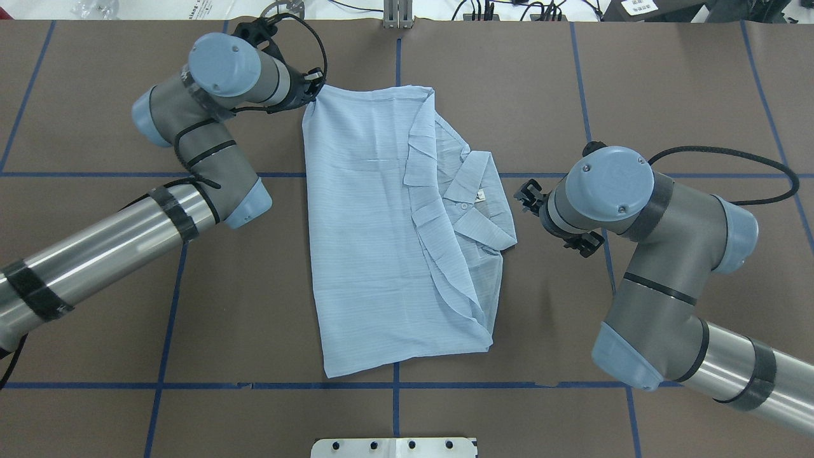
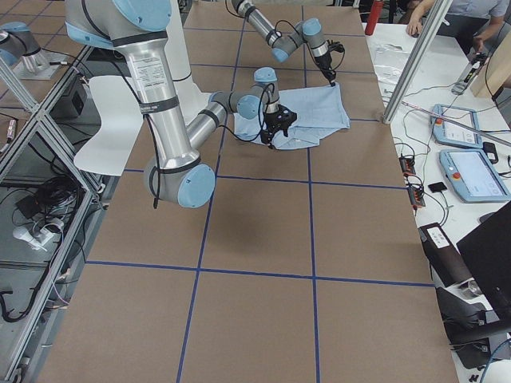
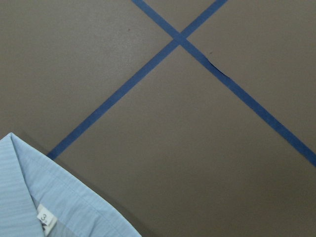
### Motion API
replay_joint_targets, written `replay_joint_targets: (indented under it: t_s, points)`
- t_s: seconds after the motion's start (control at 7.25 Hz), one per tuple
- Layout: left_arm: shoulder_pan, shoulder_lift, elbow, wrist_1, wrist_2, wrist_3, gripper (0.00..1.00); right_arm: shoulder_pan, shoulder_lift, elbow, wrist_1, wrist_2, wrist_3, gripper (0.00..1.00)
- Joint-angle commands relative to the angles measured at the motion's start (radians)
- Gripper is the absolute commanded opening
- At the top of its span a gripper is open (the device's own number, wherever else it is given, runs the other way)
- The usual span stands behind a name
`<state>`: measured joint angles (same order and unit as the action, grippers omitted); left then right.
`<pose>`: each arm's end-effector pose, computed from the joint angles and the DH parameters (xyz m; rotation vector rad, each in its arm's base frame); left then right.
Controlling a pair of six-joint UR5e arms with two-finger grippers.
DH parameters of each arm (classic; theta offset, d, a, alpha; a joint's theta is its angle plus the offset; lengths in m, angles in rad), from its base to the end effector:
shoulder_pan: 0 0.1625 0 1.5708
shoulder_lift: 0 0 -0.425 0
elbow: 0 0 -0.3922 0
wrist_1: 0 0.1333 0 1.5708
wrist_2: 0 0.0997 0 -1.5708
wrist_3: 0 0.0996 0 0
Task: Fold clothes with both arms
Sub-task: 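Move the right gripper to the collar fold while the left gripper withdraws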
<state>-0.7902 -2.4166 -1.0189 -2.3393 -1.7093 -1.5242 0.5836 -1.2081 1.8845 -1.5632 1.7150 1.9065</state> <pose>0.4979 -0.6726 0.2916 0.3218 1.0371 -0.5971 -0.4319 -0.4278 0.3277 -0.0547 -0.7161 0.8316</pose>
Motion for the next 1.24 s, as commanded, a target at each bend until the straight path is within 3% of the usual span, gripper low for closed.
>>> replay_joint_targets:
  t_s: [0.0, 0.28, 0.41, 0.55, 0.69, 0.97, 1.1]
  points:
    - [-0.006, -0.125, 0.196, -0.067, 0.045, 0.059, 0.00, -0.002, 0.012, -0.001, 0.000, 0.000, 0.002, 1.00]
    - [-0.006, -0.125, 0.180, -0.072, 0.036, 0.065, 0.65, -0.019, 0.042, 0.001, 0.000, -0.008, 0.009, 1.00]
    - [-0.007, -0.049, 0.032, -0.066, 0.011, 0.067, 0.68, -0.040, 0.067, 0.002, 0.009, -0.011, 0.003, 1.00]
    - [-0.009, 0.103, -0.165, -0.061, -0.101, 0.072, 0.68, -0.088, 0.085, -0.005, 0.046, -0.041, 0.002, 1.00]
    - [-0.017, 0.228, -0.328, -0.057, -0.159, 0.073, 0.68, -0.155, 0.094, -0.005, 0.039, -0.122, -0.006, 1.00]
    - [-0.032, 0.376, -0.495, -0.058, -0.186, 0.073, 0.68, -0.247, 0.101, -0.019, 0.029, -0.193, -0.228, 1.00]
    - [-0.046, 0.413, -0.535, -0.057, -0.202, 0.073, 0.68, -0.280, 0.136, -0.021, -0.057, -0.225, -0.333, 1.00]
